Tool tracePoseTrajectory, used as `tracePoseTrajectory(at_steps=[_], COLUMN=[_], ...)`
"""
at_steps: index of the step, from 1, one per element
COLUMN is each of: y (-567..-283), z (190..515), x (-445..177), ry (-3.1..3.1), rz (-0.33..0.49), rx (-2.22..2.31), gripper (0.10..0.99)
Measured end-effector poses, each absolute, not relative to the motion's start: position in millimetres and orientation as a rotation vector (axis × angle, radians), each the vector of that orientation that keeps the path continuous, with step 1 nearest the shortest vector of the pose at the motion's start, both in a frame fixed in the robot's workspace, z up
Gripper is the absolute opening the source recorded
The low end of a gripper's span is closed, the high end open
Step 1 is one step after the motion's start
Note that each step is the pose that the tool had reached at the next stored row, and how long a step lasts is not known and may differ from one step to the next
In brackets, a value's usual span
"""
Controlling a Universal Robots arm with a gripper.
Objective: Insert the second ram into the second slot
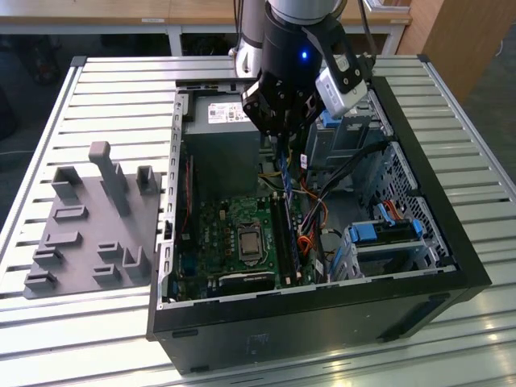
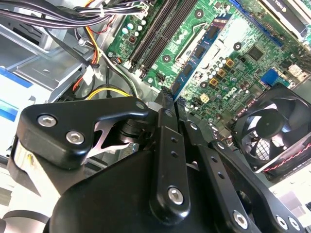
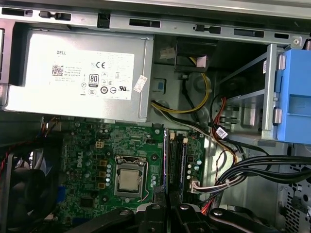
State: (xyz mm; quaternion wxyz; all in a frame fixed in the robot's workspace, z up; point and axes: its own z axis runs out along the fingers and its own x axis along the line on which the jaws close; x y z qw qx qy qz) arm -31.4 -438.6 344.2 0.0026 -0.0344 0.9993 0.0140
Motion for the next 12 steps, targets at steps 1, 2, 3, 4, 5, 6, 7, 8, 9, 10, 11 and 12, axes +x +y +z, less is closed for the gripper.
tracePoseTrajectory(at_steps=[1,2,3,4,5,6,7,8,9,10,11,12], y=[-438.6,-438.6,-438.7,-438.7,-438.7,-438.7,-438.8,-438.8,-438.8,-438.8,-438.8,-438.8], z=[344.0,343.8,343.7,343.3,342.8,342.4,342.0,341.5,340.9,340.4,340.0,339.7], x=[-31.4,-31.4,-31.4,-31.4,-31.4,-31.4,-31.4,-31.4,-31.4,-31.4,-31.4,-31.4], ry=[3.134,3.134,3.134,3.134,3.134,3.134,3.134,3.134,3.134,3.134,3.135,3.135], rz=[0.044,0.044,0.044,0.044,0.043,0.042,0.041,0.040,0.040,0.039,0.038,0.038], rx=[-0.108,-0.108,-0.108,-0.108,-0.108,-0.108,-0.108,-0.108,-0.108,-0.107,-0.106,-0.105], gripper=[0.137,0.137,0.137,0.137,0.137,0.137,0.137,0.137,0.137,0.137,0.137,0.137])
